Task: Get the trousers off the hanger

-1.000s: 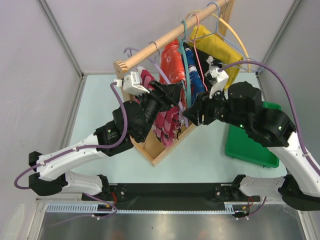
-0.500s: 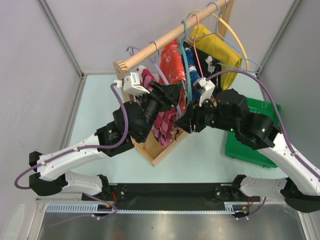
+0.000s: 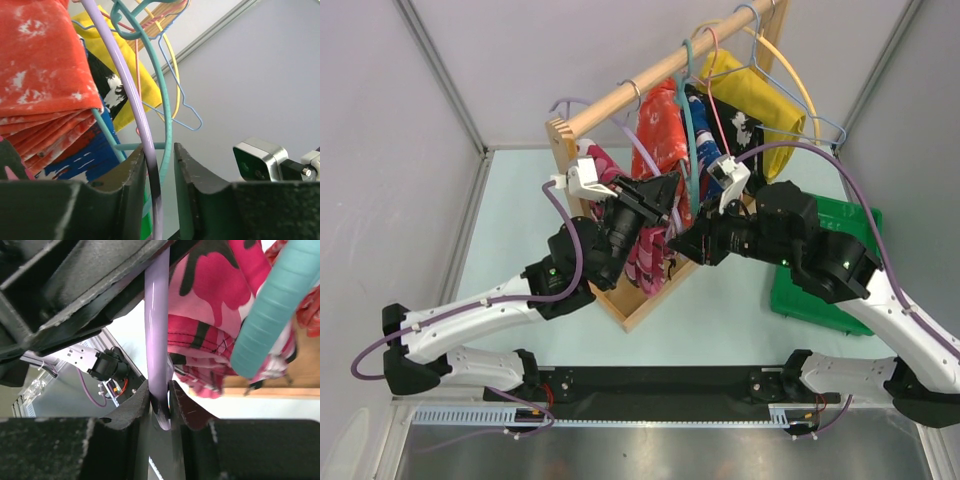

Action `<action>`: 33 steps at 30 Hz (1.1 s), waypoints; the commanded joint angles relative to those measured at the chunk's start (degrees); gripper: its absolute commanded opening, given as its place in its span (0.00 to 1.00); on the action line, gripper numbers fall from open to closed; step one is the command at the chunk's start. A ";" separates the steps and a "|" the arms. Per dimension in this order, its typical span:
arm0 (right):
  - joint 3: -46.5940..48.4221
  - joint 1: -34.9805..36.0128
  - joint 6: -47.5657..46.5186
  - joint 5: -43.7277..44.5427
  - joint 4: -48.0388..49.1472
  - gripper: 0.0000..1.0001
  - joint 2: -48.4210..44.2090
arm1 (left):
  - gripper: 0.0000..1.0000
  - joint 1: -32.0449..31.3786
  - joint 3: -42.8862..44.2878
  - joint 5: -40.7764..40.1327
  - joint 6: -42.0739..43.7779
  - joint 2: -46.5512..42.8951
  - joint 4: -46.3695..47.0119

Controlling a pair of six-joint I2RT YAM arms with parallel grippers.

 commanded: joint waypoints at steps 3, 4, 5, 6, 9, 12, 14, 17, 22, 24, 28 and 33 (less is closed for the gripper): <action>0.05 0.47 1.36 -0.03 1.74 0.13 -1.83 | 0.23 0.74 -1.63 8.65 -1.60 0.29 6.93; 0.05 0.47 1.45 -0.11 1.56 0.12 -1.84 | 0.20 0.83 -1.45 9.00 -1.51 0.20 7.03; 0.05 0.47 1.54 -0.20 1.47 0.11 -2.01 | 0.16 0.75 -1.28 9.96 -1.16 0.29 7.37; 0.13 0.47 1.80 -0.29 1.56 0.11 -2.10 | 0.09 0.74 -1.01 10.67 -0.20 0.38 7.99; 0.39 0.47 2.15 -0.90 1.65 0.20 -2.45 | 0.00 0.74 0.39 12.52 1.39 0.64 8.08; 1.19 0.47 2.68 0.67 0.25 0.36 -3.06 | 0.00 0.74 2.06 14.98 3.85 0.73 8.26; 2.06 0.56 3.20 2.95 -1.51 0.43 -3.50 | 0.01 0.74 3.47 16.47 5.51 0.82 7.99; 3.03 0.56 3.64 6.11 -3.88 0.53 -5.17 | 0.00 0.75 5.58 19.27 5.53 0.73 5.19; 3.82 0.47 3.82 8.68 -6.96 0.62 -10.53 | 0.00 0.74 6.63 24.03 4.39 -0.50 4.13; 4.09 0.56 3.56 9.11 -8.28 0.65 -12.98 | 0.00 0.75 6.81 25.43 4.03 -1.03 2.72; 5.14 0.47 3.12 9.90 -12.58 0.69 -15.28 | 0.00 0.74 6.02 27.72 2.11 -3.66 1.41; 4.01 0.47 2.33 12.80 -18.73 0.70 -16.95 | 0.00 0.74 3.21 30.53 -1.41 -7.35 0.61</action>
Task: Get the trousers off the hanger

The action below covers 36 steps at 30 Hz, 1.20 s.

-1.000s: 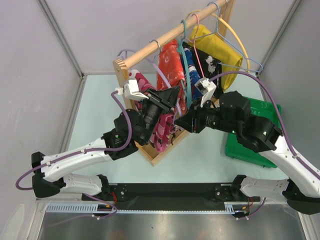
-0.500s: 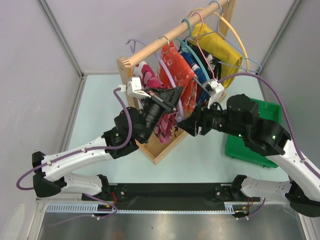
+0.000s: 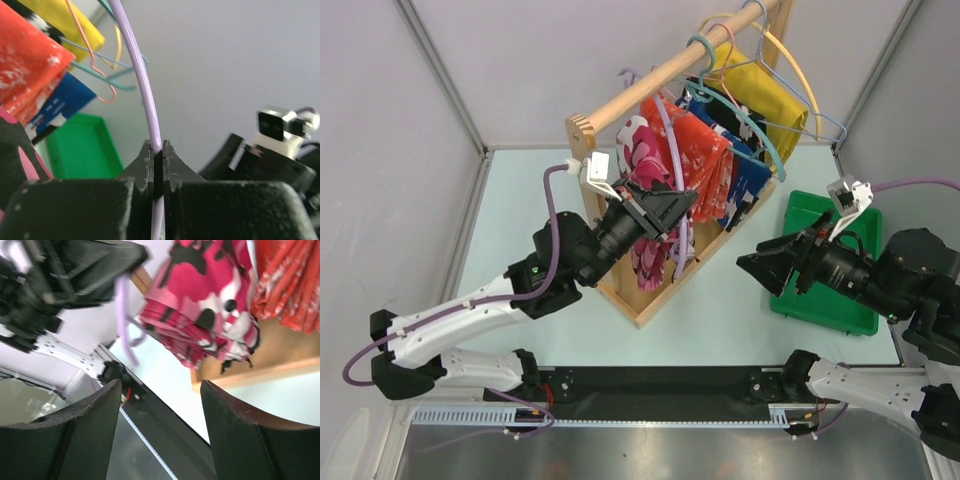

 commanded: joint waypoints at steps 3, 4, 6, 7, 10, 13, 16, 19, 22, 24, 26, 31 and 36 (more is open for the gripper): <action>-1.49 0.27 -0.76 4.11 -7.87 0.70 -1.07 | 0.00 -0.11 -0.36 13.34 -0.85 -7.50 4.78; -2.54 0.18 -0.75 4.11 -7.95 0.70 -1.33 | 0.01 -0.11 -0.89 15.09 -1.38 -8.11 4.51; -3.42 0.10 -0.40 4.20 -8.04 0.71 -2.56 | 0.00 -0.19 -2.72 16.51 -2.43 -10.39 3.64; -4.21 0.18 -0.31 4.03 -7.87 0.71 -2.91 | 0.01 -0.20 -3.52 17.13 -3.22 -11.36 3.20; -5.36 0.18 -0.75 3.41 -7.96 0.71 -3.79 | 0.01 -0.20 -6.51 20.20 -4.72 -15.14 2.41; -9.30 0.27 -1.72 1.39 -7.52 0.71 -4.76 | 0.00 -0.20 -9.67 22.40 -7.35 -19.36 2.40; -13.79 0.18 -1.90 -0.10 -7.34 0.71 -4.32 | 0.00 -0.28 -11.79 22.50 -10.16 -23.13 1.53; -17.74 0.27 -0.84 -1.34 -4.54 0.72 -4.32 | 0.00 -0.28 -13.46 21.09 -12.62 -25.68 0.91; -20.47 0.71 -0.40 -0.46 -0.41 0.73 -5.02 | 0.00 -0.28 -14.08 19.33 -15.44 -26.48 -0.49; -21.35 1.76 -0.49 1.64 1.53 0.73 -5.29 | 0.00 -0.28 -13.29 18.98 -17.19 -26.22 -1.98; -21.79 2.73 -0.32 4.10 3.72 0.73 -5.73 | 0.01 -0.28 -12.58 19.07 -18.08 -25.61 -2.43; -21.80 8.61 -0.23 7.97 9.35 0.74 -3.71 | 0.01 -0.28 -10.82 18.72 -20.63 -24.20 -2.34; -19.07 25.55 -0.75 30.52 11.99 0.78 2.35 | 0.00 -0.28 -11.17 16.08 -22.82 -24.20 -2.43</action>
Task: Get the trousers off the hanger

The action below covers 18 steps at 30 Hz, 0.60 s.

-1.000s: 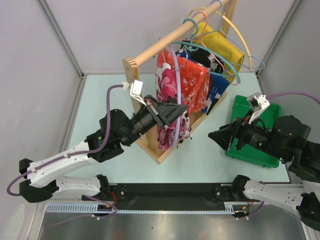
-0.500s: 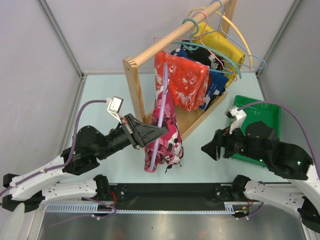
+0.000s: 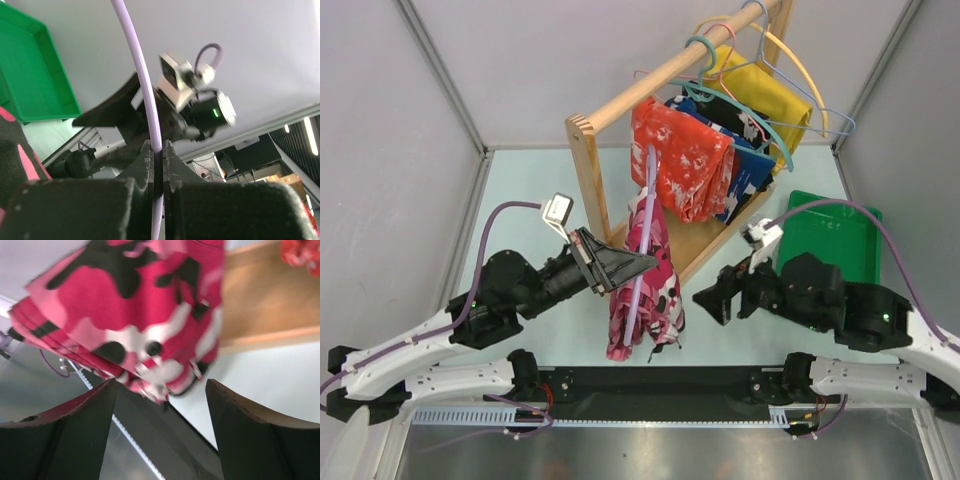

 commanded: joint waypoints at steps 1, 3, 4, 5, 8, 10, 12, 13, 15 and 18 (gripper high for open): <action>3.22 18.60 -0.82 23.48 7.10 0.80 4.78 | 0.00 -0.13 4.19 -2.37 -2.39 -1.75 10.12; 4.19 24.97 -2.31 35.89 8.42 0.82 6.80 | 0.00 -0.04 3.49 -4.39 -4.23 -2.02 9.59; 4.45 30.92 -4.14 39.14 9.90 0.82 7.51 | 0.00 -0.04 3.40 -5.00 -4.67 -2.19 9.41; 4.46 33.24 -5.47 45.01 10.96 0.83 8.12 | 0.00 -0.04 3.57 -5.88 -5.29 -2.19 9.06; 4.63 40.70 -9.77 54.16 13.69 0.85 11.20 | 0.00 -0.04 4.36 -6.85 -5.47 -1.93 7.39; 4.28 42.49 -12.06 56.13 16.75 0.87 12.43 | 0.00 -0.13 4.89 -7.29 -5.65 -1.76 6.78; 4.19 43.02 -14.53 56.23 18.52 0.86 13.31 | 0.00 -0.13 5.24 -7.29 -5.82 -1.58 6.60; 4.19 43.02 -15.32 55.97 20.01 0.86 13.75 | 0.00 -0.13 5.16 -7.21 -6.00 -1.49 6.60; 4.71 42.49 -16.20 56.05 21.08 0.84 14.63 | 0.01 -0.13 5.07 -7.29 -6.52 -1.40 6.51; 4.81 40.74 -16.73 54.74 22.74 0.80 16.12 | 0.00 -0.13 4.80 -7.56 -7.23 -1.32 6.51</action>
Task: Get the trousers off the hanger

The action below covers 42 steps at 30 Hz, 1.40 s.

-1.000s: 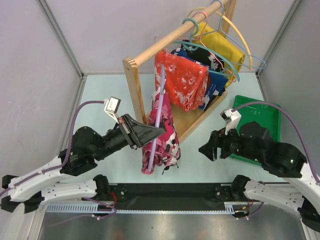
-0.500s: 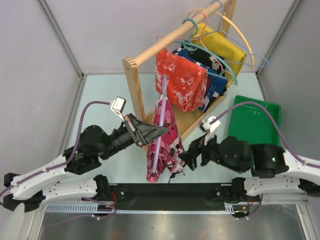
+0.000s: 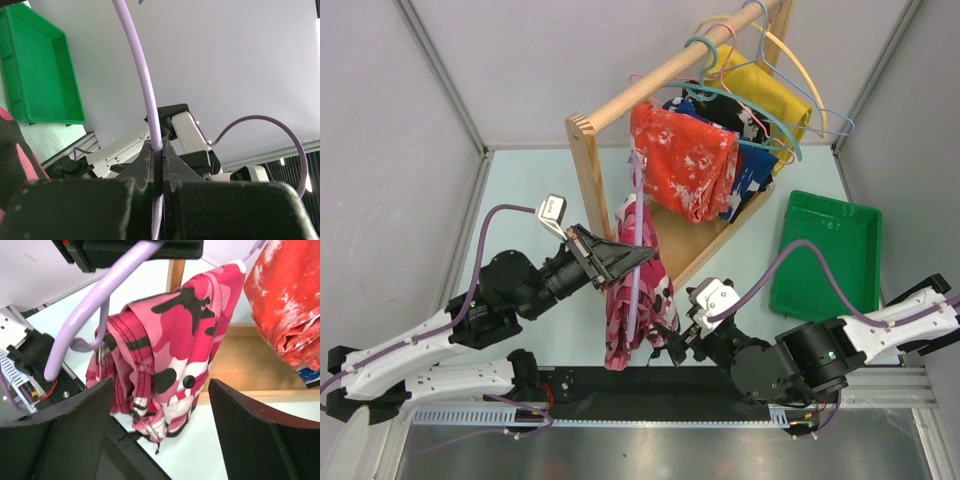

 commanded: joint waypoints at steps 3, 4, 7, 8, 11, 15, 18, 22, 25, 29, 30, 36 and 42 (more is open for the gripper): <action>0.83 -3.44 -3.01 0.43 10.80 0.77 1.26 | 0.01 -0.13 5.15 0.01 -1.35 -1.07 9.70; -0.22 -3.97 -3.09 -1.40 11.86 0.77 1.09 | 0.00 -0.22 5.24 0.36 -1.26 -1.07 9.70; -1.37 -4.85 -3.53 -3.96 15.12 0.74 1.09 | 0.00 -0.13 5.42 0.62 -1.17 -1.07 9.70; -1.38 -4.94 -3.53 -4.41 15.39 0.74 1.70 | 0.00 -0.13 5.42 0.54 -1.17 -1.16 9.70; -1.11 -5.56 -2.75 -5.73 15.04 0.74 2.93 | 0.00 -0.13 5.42 0.36 -0.91 -1.42 9.70; -1.81 -5.65 -0.20 -6.52 12.84 0.74 2.67 | 0.00 -0.22 5.51 0.36 -0.65 -1.69 9.70; -3.74 -6.00 0.86 -6.70 12.84 0.74 1.80 | 0.00 -0.22 5.33 0.53 -0.56 -1.86 9.70; -6.29 -7.58 1.48 -8.45 14.94 0.73 0.65 | 0.01 -0.22 5.24 0.97 -0.56 -1.78 9.79; -6.65 -9.77 2.00 -10.12 15.92 0.73 1.26 | 0.00 -0.13 5.24 1.50 -0.65 -1.78 10.05; -5.60 -11.18 2.18 -9.08 16.00 0.71 4.16 | 0.00 -0.13 5.16 1.68 -0.56 -2.04 10.05; -5.16 -11.53 2.79 -7.59 15.48 0.70 4.69 | 0.01 -0.22 5.16 1.68 -0.56 -2.21 10.05; -4.36 -12.41 3.76 -6.16 15.65 0.67 6.10 | 0.00 -0.13 4.72 1.33 -0.30 -2.83 10.05; -4.72 -11.53 4.03 -7.75 15.74 0.69 5.04 | 0.00 -0.13 4.98 1.41 -0.03 -2.92 10.05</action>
